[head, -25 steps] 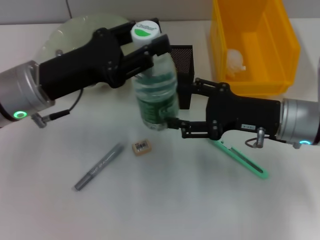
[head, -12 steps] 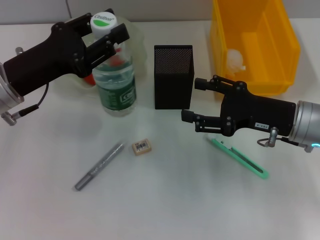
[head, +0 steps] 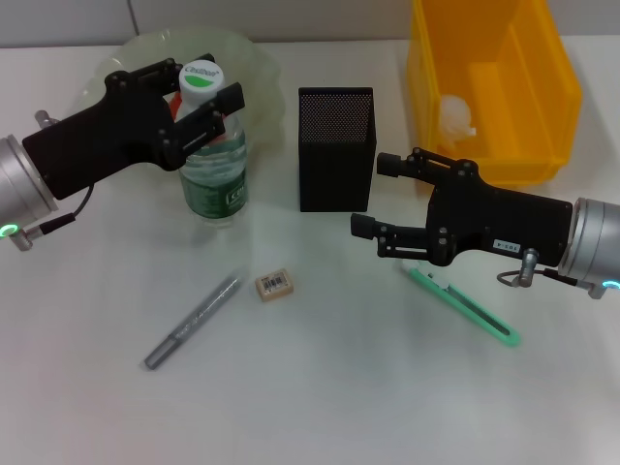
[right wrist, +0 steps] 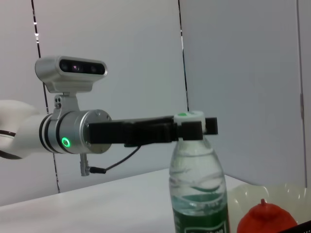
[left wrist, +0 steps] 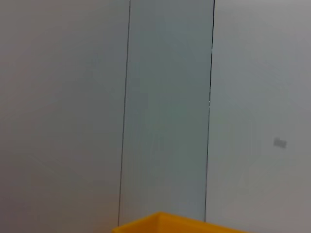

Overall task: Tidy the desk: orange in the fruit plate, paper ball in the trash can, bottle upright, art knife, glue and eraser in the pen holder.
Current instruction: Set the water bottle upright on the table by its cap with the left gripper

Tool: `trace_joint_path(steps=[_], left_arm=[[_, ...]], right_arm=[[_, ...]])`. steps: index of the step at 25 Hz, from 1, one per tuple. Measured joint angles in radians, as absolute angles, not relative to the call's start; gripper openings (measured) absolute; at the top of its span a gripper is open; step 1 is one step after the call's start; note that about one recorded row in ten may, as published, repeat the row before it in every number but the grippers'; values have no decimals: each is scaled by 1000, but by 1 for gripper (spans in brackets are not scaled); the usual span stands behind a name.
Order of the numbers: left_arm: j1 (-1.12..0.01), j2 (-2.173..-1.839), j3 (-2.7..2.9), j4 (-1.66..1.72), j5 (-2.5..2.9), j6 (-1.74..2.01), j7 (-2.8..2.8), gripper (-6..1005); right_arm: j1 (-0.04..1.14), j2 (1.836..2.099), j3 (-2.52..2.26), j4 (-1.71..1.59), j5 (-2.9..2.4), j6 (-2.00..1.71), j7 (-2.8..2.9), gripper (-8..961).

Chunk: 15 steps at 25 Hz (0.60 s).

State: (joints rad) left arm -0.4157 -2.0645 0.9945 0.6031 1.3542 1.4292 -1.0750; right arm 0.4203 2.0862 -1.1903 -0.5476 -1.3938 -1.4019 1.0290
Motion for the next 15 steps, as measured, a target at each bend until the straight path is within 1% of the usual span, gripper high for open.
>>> trace_joint_path(steps=[15], left_arm=[[-407,-2068,995,596,1358,1350,-1035,450]], right_arm=[[420,2088,-1190,-544,-1393,-1416,1029,850]])
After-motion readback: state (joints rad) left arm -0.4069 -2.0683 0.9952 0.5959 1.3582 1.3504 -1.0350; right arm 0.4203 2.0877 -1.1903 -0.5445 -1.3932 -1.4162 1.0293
